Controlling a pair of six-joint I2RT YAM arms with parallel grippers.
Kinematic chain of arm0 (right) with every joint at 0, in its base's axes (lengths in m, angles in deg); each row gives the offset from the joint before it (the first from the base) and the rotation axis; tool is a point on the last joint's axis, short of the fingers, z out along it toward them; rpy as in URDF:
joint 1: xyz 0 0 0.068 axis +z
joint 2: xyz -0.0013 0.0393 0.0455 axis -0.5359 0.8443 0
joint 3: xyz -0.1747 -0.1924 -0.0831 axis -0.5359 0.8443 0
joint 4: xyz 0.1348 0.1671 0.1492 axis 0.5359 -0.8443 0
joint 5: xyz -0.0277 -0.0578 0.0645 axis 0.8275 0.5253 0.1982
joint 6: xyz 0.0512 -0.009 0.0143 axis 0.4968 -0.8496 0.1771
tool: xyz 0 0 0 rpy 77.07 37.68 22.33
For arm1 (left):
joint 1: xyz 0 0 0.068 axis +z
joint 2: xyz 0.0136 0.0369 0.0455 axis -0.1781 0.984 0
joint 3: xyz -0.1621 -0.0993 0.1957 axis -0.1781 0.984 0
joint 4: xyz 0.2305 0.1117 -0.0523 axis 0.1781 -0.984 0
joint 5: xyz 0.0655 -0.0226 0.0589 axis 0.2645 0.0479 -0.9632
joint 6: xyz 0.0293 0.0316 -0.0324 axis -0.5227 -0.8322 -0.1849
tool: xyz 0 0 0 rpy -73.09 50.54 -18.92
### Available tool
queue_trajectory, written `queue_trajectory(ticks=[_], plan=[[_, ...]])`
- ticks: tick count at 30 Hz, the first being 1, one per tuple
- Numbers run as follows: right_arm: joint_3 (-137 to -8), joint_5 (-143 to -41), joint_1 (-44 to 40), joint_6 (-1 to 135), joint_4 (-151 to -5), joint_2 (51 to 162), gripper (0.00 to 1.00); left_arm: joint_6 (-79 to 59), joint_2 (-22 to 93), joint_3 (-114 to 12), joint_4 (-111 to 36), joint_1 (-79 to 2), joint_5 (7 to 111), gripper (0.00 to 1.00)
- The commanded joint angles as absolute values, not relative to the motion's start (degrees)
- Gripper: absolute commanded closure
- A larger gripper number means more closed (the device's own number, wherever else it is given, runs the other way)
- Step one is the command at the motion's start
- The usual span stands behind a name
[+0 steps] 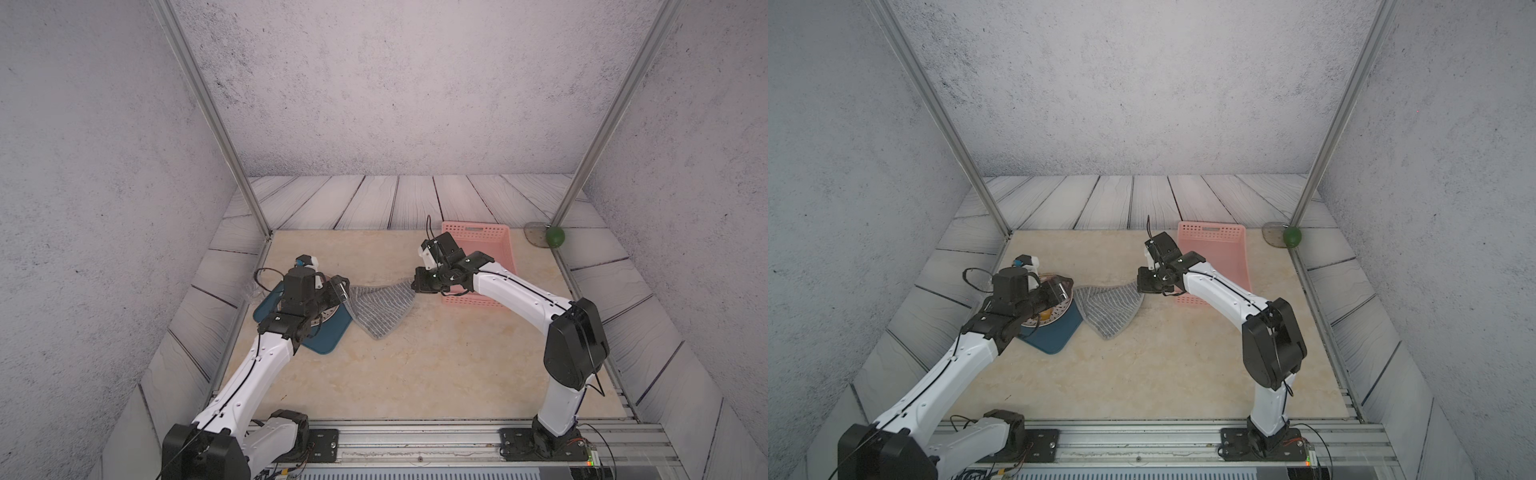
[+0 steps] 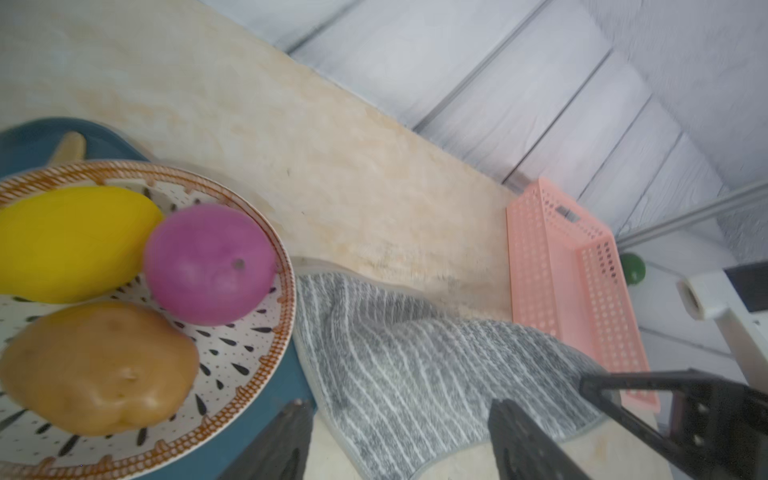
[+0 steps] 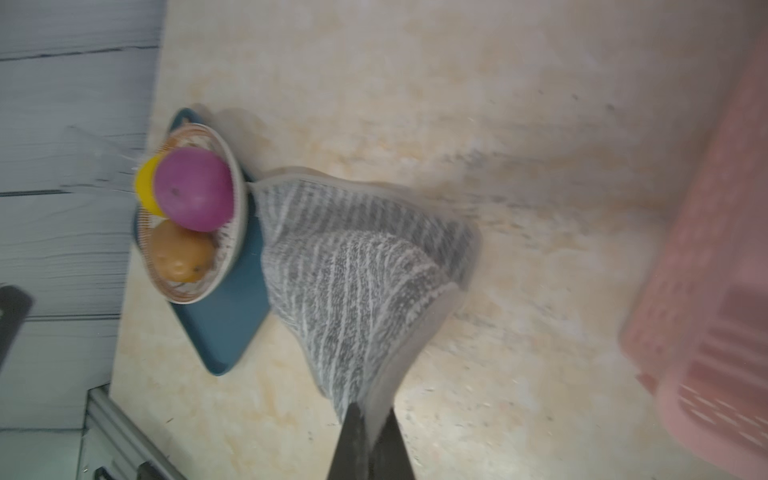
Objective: Fold the square dishcloth
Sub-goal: Place the cleaning item at the center of the board.
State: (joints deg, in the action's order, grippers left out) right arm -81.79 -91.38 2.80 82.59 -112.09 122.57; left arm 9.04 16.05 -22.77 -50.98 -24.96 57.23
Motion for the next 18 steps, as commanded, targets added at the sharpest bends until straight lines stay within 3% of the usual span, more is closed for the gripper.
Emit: queue_trajectory(ticks=[1, 18], plan=[[-78.8, -88.4, 1.8, 82.7, -112.1, 118.8, 1.0, 8.4, 19.6, -21.0, -49.4, -28.8, 59.0, 0.3], [-80.1, -78.7, -2.8, 78.4, -115.4, 125.8, 0.94, 8.0, 40.0, -23.2, -45.9, -41.6, 58.4, 0.51]])
